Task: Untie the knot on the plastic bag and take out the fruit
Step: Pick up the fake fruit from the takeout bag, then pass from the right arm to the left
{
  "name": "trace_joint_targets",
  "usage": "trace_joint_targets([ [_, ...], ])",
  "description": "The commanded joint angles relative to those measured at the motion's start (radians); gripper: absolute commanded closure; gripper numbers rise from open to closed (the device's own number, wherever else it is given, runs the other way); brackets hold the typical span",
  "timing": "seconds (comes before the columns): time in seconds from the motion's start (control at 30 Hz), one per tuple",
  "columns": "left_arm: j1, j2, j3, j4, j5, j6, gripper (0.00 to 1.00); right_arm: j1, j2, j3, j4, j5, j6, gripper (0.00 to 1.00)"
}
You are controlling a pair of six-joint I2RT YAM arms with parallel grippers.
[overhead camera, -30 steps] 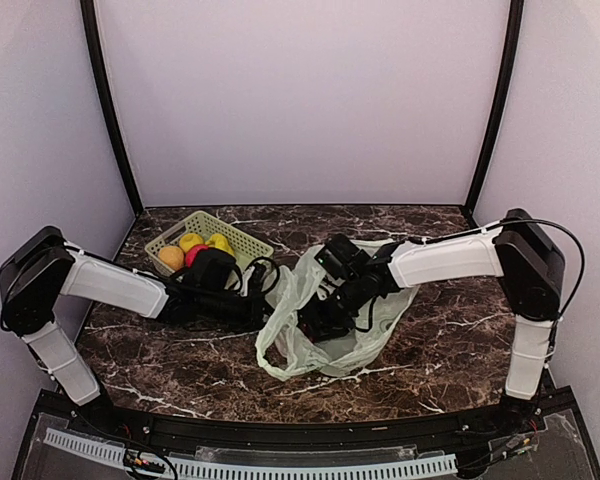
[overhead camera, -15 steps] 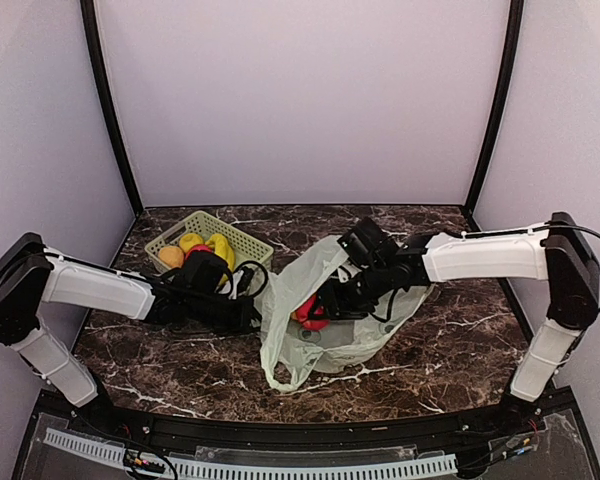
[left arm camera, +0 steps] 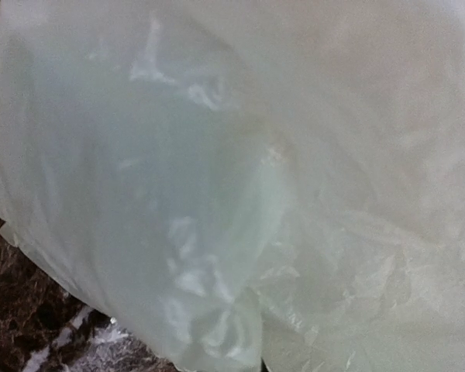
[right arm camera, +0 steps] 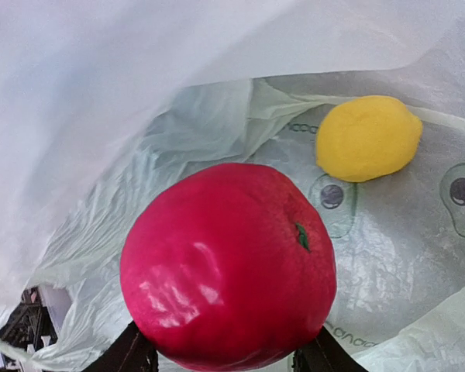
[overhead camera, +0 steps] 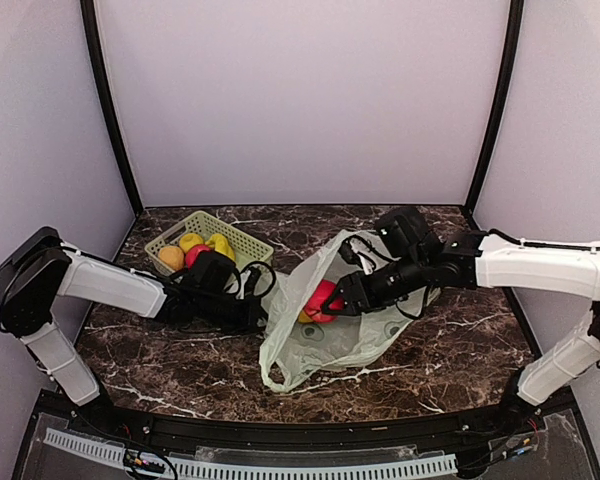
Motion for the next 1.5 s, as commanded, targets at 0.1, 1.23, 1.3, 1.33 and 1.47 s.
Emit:
trace_joint_targets([
  [0.1,0.007,0.062,0.087,0.079,-0.037,-0.023,0.99,-0.001,-0.165,-0.05,0.082,-0.171,-0.066,0.72],
  [1.23,0.029,-0.56,0.207,-0.089,0.238,0.377,0.01,-0.014,0.004,0.25,0.242,-0.338,-0.217,0.69],
  [1.3,0.023,-0.537,0.215,-0.087,0.246,0.363,0.01,-0.015,0.014,0.257,0.241,-0.35,-0.217,0.69],
  [1.33,0.022,-0.52,0.222,-0.082,0.258,0.359,0.01,-0.015,0.016,0.26,0.239,-0.355,-0.218,0.69],
  [1.47,0.007,-0.466,0.244,-0.048,0.315,0.345,0.01,-0.015,0.024,0.262,0.23,-0.364,-0.223,0.69],
])
